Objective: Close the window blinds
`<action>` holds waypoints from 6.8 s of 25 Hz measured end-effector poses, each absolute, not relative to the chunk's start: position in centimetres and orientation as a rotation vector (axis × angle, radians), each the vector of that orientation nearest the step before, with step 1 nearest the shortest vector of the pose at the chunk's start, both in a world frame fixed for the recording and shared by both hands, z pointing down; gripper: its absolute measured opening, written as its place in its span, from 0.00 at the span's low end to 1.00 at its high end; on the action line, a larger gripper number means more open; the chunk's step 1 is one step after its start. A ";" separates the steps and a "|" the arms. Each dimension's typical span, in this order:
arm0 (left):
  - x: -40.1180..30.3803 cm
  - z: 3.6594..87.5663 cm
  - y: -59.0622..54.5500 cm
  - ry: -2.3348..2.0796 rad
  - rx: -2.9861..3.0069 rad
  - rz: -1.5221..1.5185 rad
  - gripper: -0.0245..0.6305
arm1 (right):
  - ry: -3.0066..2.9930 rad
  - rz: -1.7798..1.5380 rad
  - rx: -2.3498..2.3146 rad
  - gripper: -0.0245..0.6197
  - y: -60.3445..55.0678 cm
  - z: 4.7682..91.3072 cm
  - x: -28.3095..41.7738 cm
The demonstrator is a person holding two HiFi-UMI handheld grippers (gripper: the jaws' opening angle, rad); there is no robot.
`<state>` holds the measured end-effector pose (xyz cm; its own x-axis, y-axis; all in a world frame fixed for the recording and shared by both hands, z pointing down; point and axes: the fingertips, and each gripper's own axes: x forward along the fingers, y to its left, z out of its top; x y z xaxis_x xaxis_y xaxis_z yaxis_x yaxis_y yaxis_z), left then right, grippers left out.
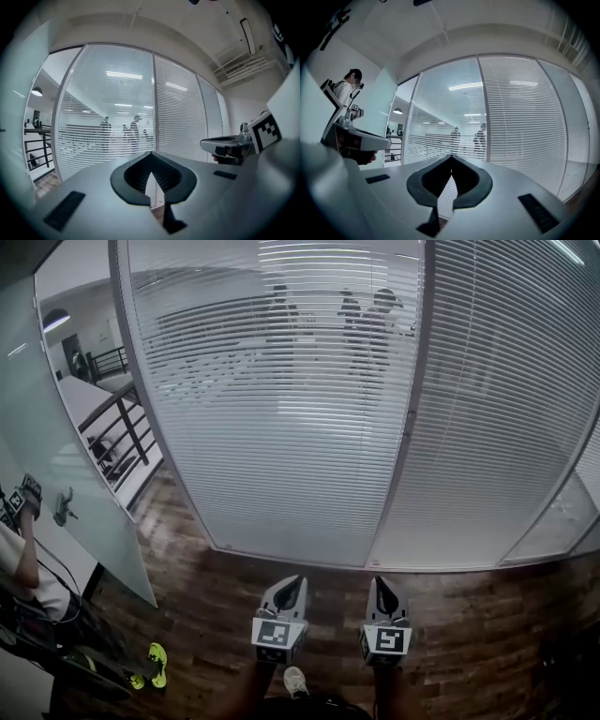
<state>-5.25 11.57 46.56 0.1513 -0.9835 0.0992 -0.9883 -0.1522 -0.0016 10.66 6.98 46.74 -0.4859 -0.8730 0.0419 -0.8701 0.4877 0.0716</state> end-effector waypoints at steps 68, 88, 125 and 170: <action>-10.5 47.4 -7.5 -1.936 2.320 0.122 0.04 | -2.590 -0.141 1.609 0.04 -12.2 46.7 6.6; -9.2 46.5 -12.8 -2.015 2.300 0.153 0.04 | -2.641 -0.097 1.533 0.04 -18.4 47.5 7.0; -10.0 49.6 -28.1 -1.958 2.426 0.050 0.04 | -2.589 -0.116 1.593 0.04 -32.1 50.1 6.0; -11.5 50.3 -31.8 -1.809 2.503 0.002 0.04 | -2.416 -0.140 2.048 0.22 -42.1 41.3 12.2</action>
